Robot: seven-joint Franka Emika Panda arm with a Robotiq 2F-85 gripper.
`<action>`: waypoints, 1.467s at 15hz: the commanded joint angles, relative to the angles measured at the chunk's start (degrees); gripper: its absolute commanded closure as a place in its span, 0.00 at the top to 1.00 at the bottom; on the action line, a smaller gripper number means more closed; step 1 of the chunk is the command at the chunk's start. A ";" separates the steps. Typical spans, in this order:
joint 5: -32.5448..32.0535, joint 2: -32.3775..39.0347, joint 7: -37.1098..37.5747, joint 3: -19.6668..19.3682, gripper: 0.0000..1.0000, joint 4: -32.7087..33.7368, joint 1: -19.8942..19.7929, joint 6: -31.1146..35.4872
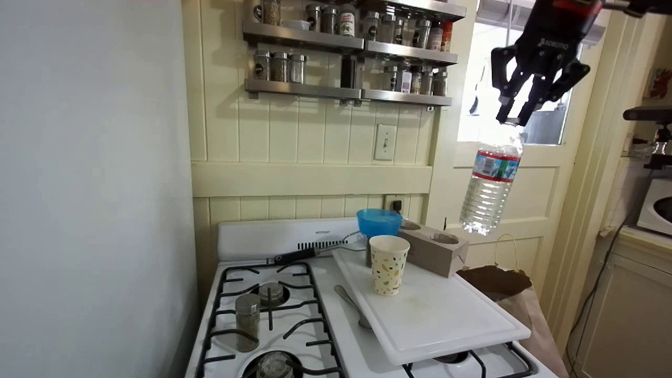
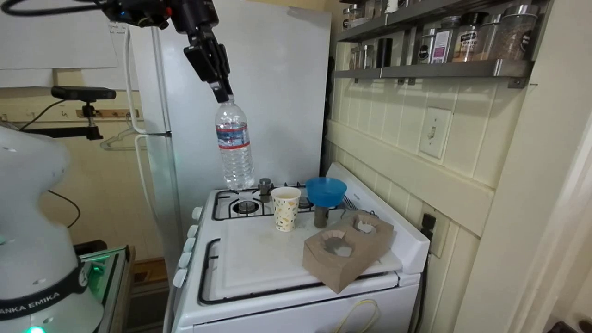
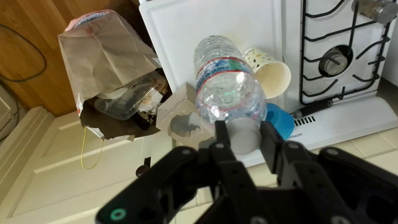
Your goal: Take the bottle out of the cup
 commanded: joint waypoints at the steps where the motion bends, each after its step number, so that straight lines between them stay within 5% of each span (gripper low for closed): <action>1: 3.26 -4.32 -1.34 -3.69 0.08 -10.37 -1.66 9.79; 6: 4.56 0.18 -2.10 -4.17 0.08 -15.85 -2.91 17.64; 22: -0.69 12.81 2.16 0.81 0.08 -12.20 -7.33 15.70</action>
